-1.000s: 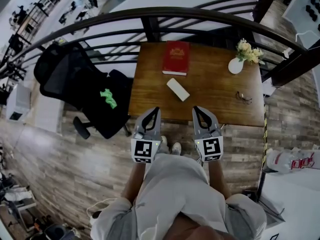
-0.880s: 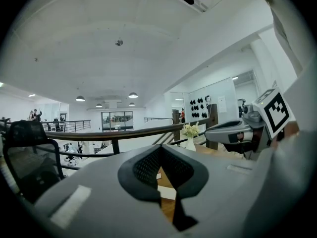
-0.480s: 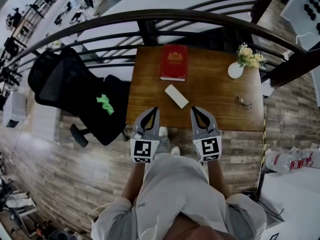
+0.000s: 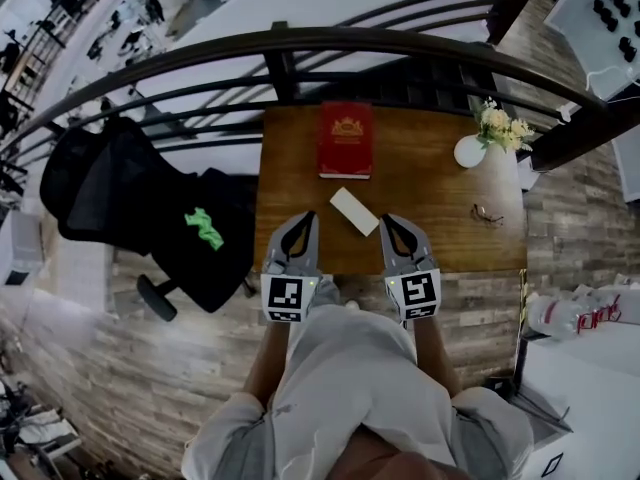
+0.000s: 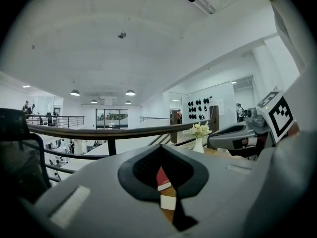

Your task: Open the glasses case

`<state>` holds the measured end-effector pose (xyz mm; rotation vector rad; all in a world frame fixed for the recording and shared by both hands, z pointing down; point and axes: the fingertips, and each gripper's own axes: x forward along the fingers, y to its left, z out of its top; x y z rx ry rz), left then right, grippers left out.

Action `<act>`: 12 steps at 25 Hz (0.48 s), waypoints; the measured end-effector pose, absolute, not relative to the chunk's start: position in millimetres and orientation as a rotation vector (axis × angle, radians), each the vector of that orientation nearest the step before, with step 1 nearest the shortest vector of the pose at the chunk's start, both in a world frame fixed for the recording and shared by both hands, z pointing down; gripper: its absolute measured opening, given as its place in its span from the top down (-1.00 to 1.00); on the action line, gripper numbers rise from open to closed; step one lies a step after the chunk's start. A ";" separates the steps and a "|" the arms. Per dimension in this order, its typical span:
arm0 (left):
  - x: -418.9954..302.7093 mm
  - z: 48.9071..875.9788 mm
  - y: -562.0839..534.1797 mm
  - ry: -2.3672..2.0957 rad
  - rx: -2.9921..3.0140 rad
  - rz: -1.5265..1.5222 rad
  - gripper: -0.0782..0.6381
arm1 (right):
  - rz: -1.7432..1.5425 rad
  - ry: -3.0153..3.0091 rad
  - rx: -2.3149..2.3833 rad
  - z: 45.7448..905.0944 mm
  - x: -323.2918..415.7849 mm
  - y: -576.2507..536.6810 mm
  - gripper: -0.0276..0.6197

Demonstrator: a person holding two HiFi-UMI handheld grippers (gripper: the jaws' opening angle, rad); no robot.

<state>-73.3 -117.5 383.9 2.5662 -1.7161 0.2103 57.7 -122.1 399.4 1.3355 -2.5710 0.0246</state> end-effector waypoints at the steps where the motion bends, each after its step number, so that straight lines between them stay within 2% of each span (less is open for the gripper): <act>1: -75.9 386.3 -123.1 -1.702 2.569 0.208 0.73 | 0.034 -2.558 1.342 403.3 55.6 -126.5 0.91; 12: -88.1 428.1 -171.1 -1.495 2.627 0.240 0.73 | 0.144 -2.427 1.388 452.1 37.5 -164.8 0.91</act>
